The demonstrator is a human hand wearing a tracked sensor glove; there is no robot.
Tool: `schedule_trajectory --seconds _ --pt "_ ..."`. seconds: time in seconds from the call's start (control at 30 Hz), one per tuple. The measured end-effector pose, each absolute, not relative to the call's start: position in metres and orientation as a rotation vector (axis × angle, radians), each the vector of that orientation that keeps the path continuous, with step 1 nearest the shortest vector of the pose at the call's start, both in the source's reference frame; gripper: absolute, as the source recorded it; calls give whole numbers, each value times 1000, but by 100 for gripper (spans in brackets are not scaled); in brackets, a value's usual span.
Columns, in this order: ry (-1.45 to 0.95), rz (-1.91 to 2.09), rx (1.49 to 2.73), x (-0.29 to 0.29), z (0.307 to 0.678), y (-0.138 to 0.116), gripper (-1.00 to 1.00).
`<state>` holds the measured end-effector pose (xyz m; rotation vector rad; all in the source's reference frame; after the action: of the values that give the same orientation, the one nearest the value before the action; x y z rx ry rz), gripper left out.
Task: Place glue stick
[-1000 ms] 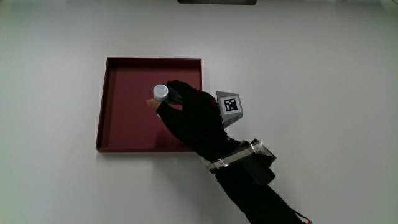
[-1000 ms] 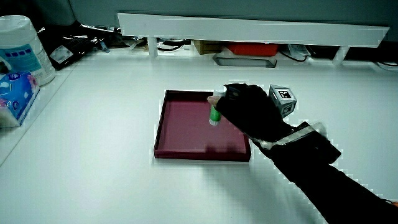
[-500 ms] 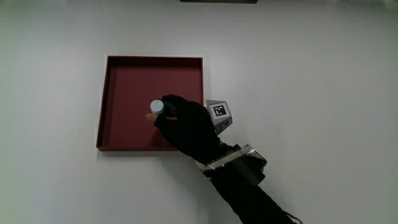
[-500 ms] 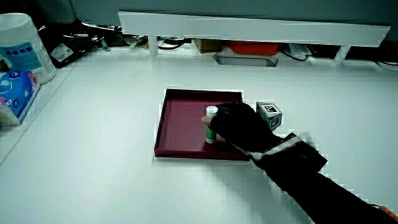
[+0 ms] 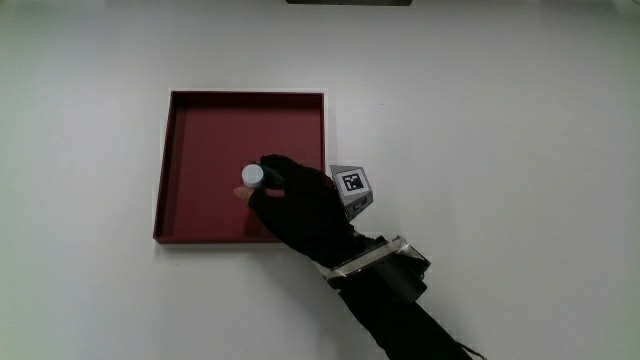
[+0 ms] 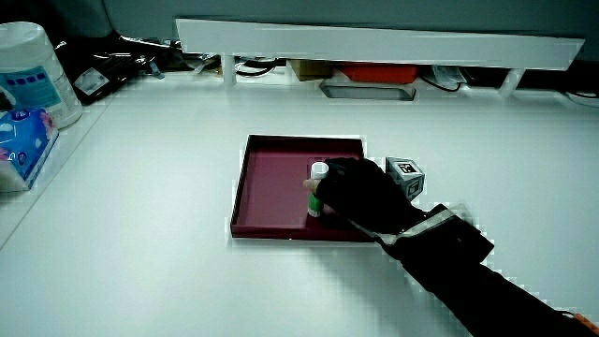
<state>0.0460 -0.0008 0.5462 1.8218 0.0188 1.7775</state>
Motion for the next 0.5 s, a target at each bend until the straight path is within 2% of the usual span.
schedule_trajectory --seconds 0.5 --pt "15 1767 1840 49 544 -1 -52"
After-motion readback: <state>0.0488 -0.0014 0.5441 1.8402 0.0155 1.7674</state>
